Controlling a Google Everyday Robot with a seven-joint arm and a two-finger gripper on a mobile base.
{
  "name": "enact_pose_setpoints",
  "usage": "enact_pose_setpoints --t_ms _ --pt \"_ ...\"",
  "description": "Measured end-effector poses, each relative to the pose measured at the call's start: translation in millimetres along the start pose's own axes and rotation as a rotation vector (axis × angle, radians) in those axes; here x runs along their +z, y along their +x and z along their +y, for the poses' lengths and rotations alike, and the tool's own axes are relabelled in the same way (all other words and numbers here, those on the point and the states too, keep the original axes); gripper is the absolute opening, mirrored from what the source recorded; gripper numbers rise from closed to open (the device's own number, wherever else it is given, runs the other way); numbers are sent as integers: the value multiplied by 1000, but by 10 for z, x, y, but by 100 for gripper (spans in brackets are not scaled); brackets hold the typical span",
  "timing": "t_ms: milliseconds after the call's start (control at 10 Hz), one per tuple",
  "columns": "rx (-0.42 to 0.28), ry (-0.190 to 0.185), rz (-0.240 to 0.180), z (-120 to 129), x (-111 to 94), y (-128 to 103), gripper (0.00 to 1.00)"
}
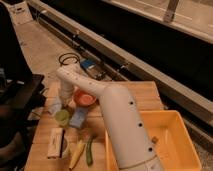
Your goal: Place towel in red bowl
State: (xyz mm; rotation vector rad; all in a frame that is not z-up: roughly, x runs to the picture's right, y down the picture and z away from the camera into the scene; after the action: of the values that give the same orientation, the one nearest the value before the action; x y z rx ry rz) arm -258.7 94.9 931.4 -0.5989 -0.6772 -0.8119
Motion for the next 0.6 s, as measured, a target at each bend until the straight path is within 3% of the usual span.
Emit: enact_pose_setpoints --t_ms 100,300,500,600 --pt "-1 8 6 -9 -20 -7 2" --pt "-5 40 31 -68 -182 -57 0" --pt "-6 104 71 -136 -504 -75 0" --pt "-11 154 97 -202 -734 -103 0"
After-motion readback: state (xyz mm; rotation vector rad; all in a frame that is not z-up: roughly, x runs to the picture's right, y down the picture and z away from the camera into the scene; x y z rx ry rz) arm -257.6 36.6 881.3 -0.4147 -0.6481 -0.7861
